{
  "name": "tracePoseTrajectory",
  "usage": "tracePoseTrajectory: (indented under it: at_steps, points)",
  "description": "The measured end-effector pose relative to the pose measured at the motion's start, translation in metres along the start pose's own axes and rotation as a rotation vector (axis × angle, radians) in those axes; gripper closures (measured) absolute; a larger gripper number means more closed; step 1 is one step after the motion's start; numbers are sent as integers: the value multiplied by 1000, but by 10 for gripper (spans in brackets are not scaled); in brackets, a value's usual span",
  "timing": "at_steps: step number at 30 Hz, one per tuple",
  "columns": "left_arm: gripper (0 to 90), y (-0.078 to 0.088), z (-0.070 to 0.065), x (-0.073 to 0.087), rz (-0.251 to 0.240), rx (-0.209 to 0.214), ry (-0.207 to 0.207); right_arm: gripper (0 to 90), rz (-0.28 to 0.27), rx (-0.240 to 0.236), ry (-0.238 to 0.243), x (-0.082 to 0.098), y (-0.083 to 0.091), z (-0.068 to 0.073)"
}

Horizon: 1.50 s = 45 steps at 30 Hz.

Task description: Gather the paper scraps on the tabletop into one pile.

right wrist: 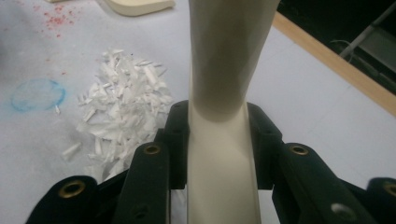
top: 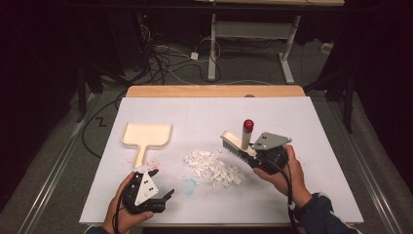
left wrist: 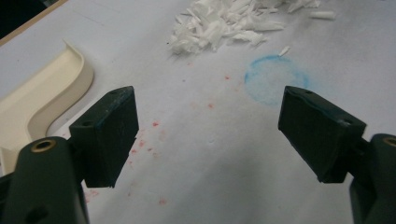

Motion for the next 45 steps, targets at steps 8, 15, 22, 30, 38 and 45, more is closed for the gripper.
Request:
tracePoseTrajectory:
  at_steps: [8,15,22,30,38,45]
  points:
    - [188,4,3,1,-12,-6,9,682,-12,-32,-27,11,30,-15]
    - [189,4,3,1,-7,-12,5,683,24,-60,-19,34,54,-19]
    - [188,3,3,0,-2,-15,0,683,100,-101,-4,58,62,-13]
    - [188,4,3,1,-4,-9,-1,683,183,-181,41,68,56,5]
    - [188,3,2,0,-5,-4,-5,683,134,-241,37,55,42,26]
    - [189,1,2,1,4,3,-6,683,92,-236,27,41,21,34]
Point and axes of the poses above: each handheld gripper's, and its own axes: y roughly backward along the jaws, x roughly out of its underside, z roughly to its left, the point moved 7 cm from there along -y, roughly forward along the jaws, and after that the axes turned 8 degrees about x, right-handed, at the moved point
